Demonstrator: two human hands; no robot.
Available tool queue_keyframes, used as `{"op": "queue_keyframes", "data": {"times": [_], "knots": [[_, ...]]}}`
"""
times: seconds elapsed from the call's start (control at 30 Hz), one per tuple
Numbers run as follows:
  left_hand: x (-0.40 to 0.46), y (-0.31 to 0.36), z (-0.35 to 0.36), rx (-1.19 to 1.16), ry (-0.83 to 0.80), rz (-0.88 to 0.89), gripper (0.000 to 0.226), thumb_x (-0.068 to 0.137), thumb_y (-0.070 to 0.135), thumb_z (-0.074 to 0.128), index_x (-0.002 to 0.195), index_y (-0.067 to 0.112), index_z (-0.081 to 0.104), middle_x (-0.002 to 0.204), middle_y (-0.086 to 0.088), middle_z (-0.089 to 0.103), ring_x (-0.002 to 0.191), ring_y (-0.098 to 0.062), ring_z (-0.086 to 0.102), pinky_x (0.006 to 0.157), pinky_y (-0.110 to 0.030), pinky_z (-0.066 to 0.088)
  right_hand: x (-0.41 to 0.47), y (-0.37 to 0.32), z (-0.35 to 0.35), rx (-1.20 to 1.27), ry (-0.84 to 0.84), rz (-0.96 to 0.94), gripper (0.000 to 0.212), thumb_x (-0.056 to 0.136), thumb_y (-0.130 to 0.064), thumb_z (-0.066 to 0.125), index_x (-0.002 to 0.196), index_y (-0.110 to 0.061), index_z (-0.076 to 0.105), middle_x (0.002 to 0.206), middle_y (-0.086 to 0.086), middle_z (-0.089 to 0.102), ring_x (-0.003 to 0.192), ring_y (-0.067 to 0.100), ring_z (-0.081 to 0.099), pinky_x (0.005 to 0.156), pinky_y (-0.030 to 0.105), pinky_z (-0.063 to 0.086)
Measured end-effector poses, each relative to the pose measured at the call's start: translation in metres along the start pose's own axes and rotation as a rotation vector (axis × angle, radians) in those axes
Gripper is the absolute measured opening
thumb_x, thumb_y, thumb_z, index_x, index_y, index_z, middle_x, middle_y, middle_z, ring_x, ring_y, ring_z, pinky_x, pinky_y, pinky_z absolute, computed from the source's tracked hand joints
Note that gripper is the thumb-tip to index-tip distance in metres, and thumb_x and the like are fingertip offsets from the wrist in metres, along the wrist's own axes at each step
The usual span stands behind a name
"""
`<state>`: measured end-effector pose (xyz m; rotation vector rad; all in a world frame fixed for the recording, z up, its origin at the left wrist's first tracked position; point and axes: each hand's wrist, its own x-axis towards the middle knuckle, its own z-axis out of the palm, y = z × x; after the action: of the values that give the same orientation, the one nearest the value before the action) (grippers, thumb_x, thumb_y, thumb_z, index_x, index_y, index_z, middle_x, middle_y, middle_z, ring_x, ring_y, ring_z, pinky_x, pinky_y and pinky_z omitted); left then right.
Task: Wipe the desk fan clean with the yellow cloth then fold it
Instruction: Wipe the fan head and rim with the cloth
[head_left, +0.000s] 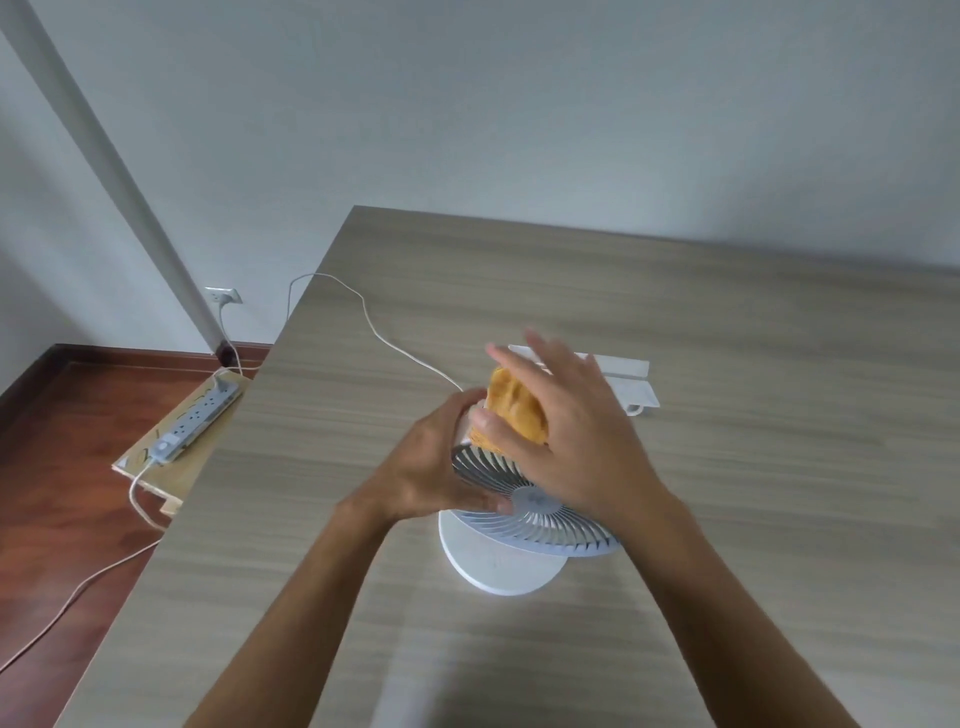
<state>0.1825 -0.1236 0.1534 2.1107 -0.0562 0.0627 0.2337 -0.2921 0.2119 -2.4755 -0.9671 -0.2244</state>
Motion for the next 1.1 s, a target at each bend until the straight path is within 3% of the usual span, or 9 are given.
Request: {"op": "queue_keyframes", "data": {"times": [0.07, 0.2, 0.37, 0.5, 0.67, 0.83, 0.9, 0.97, 1.1], "knots": [[0.005, -0.01, 0.006, 0.024, 0.083, 0.023, 0.091, 0.047, 0.037, 0.094, 0.127, 0.021, 0.053, 0.116, 0.006, 0.066, 0.104, -0.005, 0.062, 0.086, -0.025, 0.05, 0.003, 0.006, 0.016, -0.141, -0.066, -0.035, 0.055, 0.09, -0.065, 0.038, 0.132, -0.036, 0.056, 0.141, -0.002, 0.054, 0.133, 0.026, 0.046, 0.113, 0.049, 0.031], [0.008, -0.016, 0.007, 0.025, 0.137, 0.026, 0.078, 0.044, 0.04, 0.094, 0.112, 0.021, 0.064, 0.097, 0.006, 0.071, 0.088, -0.01, 0.066, 0.077, -0.028, 0.051, -0.005, 0.012, 0.015, -0.144, 0.075, -0.072, 0.037, 0.095, -0.052, 0.043, 0.116, -0.035, 0.068, 0.126, -0.01, 0.064, 0.108, 0.019, 0.062, 0.095, 0.034, 0.047], [0.011, -0.017, 0.008, 0.069, 0.18, 0.016, 0.075, 0.04, 0.043, 0.094, 0.106, 0.022, 0.067, 0.089, 0.008, 0.07, 0.08, -0.008, 0.064, 0.071, -0.027, 0.051, -0.03, 0.036, 0.012, 0.077, 0.315, 0.044, 0.033, 0.099, -0.035, 0.043, 0.122, -0.03, 0.066, 0.129, -0.017, 0.063, 0.116, 0.008, 0.058, 0.096, 0.028, 0.048], [0.012, -0.016, 0.01, 0.118, 0.179, 0.054, 0.077, 0.04, 0.048, 0.092, 0.107, 0.02, 0.067, 0.088, 0.007, 0.069, 0.078, -0.013, 0.063, 0.069, -0.029, 0.05, -0.052, 0.052, 0.03, 0.285, 0.558, 0.107, 0.035, 0.1, -0.021, 0.041, 0.123, -0.015, 0.067, 0.128, -0.005, 0.066, 0.122, 0.014, 0.058, 0.1, 0.03, 0.046], [0.011, -0.018, 0.012, 0.13, 0.201, 0.05, 0.079, 0.041, 0.053, 0.091, 0.108, 0.021, 0.067, 0.087, 0.008, 0.068, 0.077, -0.012, 0.061, 0.067, -0.026, 0.048, -0.063, 0.062, 0.056, 0.617, 0.812, 0.456, 0.041, 0.099, -0.027, 0.038, 0.116, -0.007, 0.07, 0.118, 0.005, 0.071, 0.115, 0.015, 0.064, 0.098, 0.042, 0.051], [0.009, -0.019, 0.015, 0.185, 0.236, 0.03, 0.078, 0.041, 0.065, 0.083, 0.101, 0.018, 0.066, 0.082, 0.004, 0.067, 0.071, -0.018, 0.061, 0.063, -0.03, 0.049, -0.063, 0.059, 0.065, 0.874, 0.913, 0.847, 0.038, 0.1, -0.023, 0.038, 0.106, -0.018, 0.075, 0.096, -0.014, 0.075, 0.101, 0.012, 0.068, 0.089, 0.04, 0.055], [0.009, -0.019, 0.016, 0.2, 0.242, 0.028, 0.076, 0.042, 0.064, 0.084, 0.099, 0.017, 0.066, 0.081, 0.002, 0.067, 0.07, -0.019, 0.061, 0.062, -0.033, 0.049, -0.065, 0.058, 0.064, 0.904, 0.92, 0.983, 0.037, 0.101, -0.024, 0.037, 0.1, -0.022, 0.074, 0.09, -0.014, 0.071, 0.09, 0.007, 0.068, 0.083, 0.033, 0.055], [0.008, -0.018, 0.017, 0.213, 0.244, 0.03, 0.075, 0.041, 0.064, 0.084, 0.098, 0.018, 0.066, 0.08, 0.003, 0.067, 0.069, -0.019, 0.06, 0.062, -0.032, 0.048, -0.068, 0.062, 0.064, 0.972, 0.92, 1.068, 0.035, 0.101, -0.025, 0.037, 0.095, -0.021, 0.072, 0.083, -0.012, 0.066, 0.072, -0.006, 0.064, 0.065, 0.017, 0.051], [0.006, -0.02, 0.019, 0.225, 0.259, 0.037, 0.076, 0.041, 0.069, 0.081, 0.095, 0.017, 0.066, 0.079, 0.002, 0.067, 0.069, -0.02, 0.061, 0.062, -0.033, 0.049, -0.079, 0.071, 0.077, 1.141, 0.824, 1.243, 0.034, 0.093, -0.039, 0.043, 0.086, -0.021, 0.071, 0.082, -0.001, 0.067, 0.077, 0.016, 0.062, 0.063, 0.03, 0.044]]}}
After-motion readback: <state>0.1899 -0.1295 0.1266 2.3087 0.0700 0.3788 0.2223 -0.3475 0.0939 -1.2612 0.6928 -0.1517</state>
